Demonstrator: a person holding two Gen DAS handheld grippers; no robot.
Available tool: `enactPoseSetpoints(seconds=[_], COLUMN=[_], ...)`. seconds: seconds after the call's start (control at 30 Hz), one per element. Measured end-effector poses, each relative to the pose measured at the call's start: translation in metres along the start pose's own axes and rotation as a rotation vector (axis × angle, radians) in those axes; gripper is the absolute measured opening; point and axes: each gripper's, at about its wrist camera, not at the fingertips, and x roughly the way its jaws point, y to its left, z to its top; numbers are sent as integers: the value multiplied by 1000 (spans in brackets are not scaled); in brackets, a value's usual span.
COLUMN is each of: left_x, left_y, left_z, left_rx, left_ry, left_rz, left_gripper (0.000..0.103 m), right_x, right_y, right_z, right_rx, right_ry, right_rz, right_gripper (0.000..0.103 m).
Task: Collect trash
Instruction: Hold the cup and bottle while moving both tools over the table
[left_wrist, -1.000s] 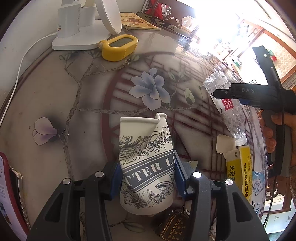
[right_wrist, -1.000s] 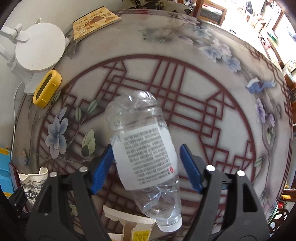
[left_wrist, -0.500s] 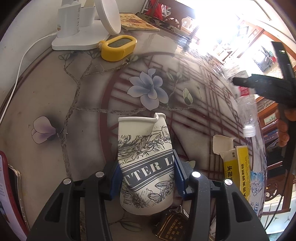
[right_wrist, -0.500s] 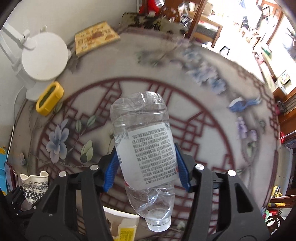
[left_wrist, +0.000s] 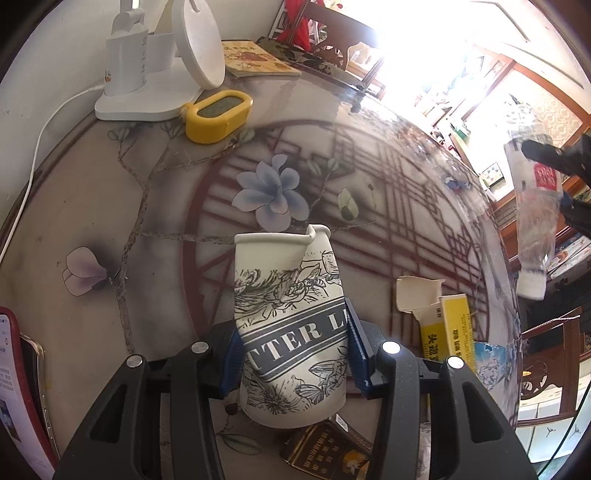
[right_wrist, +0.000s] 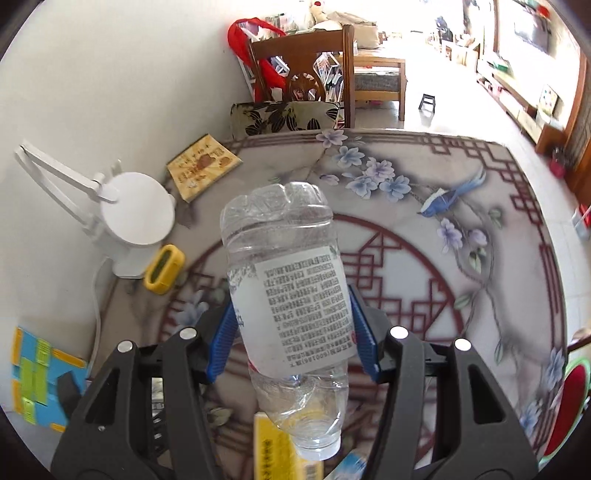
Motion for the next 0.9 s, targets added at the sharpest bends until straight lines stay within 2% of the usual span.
enactPoseSetpoints(seconds=[0.4, 0.9], left_x=[-11, -22], left_y=[-11, -15], left_z=[-4, -15], left_rx=[27, 42], left_ry=[-17, -25], left_rz=[-37, -35], left_gripper=[45, 45], right_x=[-16, -26], right_y=[3, 3], right_z=[-51, -72], right_rx=[61, 84], right_ry=[64, 74], right_rz=[27, 48], right_gripper=[55, 55])
